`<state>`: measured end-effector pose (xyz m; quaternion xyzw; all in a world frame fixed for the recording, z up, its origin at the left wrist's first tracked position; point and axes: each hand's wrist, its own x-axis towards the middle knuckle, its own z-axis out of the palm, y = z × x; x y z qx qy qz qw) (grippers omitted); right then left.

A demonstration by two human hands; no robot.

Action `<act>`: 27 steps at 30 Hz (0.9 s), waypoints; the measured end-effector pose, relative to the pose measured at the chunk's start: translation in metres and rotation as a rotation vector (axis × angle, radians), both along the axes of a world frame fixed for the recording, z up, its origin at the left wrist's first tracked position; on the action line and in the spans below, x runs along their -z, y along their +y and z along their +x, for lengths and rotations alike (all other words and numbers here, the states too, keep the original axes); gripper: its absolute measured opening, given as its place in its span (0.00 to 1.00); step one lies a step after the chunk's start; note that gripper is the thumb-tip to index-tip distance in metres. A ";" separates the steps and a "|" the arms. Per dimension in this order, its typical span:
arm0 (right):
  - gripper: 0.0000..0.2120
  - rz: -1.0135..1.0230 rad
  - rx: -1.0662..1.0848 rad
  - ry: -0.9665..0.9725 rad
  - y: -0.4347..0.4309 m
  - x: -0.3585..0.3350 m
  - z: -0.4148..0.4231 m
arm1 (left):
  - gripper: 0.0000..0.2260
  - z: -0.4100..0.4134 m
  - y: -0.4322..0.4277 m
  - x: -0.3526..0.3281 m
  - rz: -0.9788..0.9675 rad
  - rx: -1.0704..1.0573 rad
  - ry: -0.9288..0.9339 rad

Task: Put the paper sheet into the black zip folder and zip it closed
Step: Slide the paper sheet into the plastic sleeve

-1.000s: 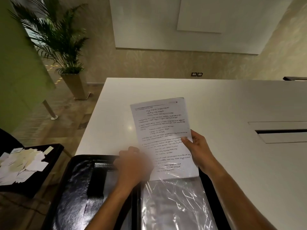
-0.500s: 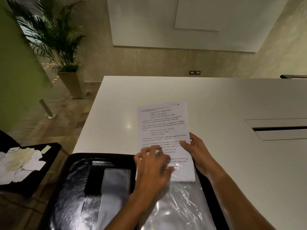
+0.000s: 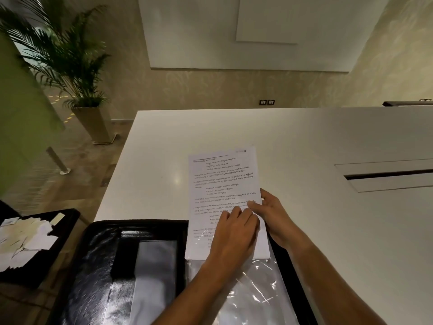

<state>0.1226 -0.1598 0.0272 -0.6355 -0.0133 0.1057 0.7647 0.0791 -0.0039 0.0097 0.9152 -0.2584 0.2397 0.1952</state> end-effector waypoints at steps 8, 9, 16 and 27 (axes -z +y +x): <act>0.25 -0.188 -0.060 0.074 -0.007 -0.003 0.001 | 0.08 0.004 -0.005 -0.013 0.069 -0.013 0.010; 0.24 -0.207 -0.057 0.087 -0.009 -0.003 0.001 | 0.07 0.005 -0.005 -0.014 0.065 -0.006 -0.001; 0.17 -0.315 -0.136 0.132 -0.024 -0.004 0.002 | 0.15 0.021 0.039 -0.010 -0.024 0.131 0.266; 0.12 -0.532 -0.379 0.223 -0.037 -0.014 0.009 | 0.07 0.040 0.118 0.008 -0.095 0.031 0.443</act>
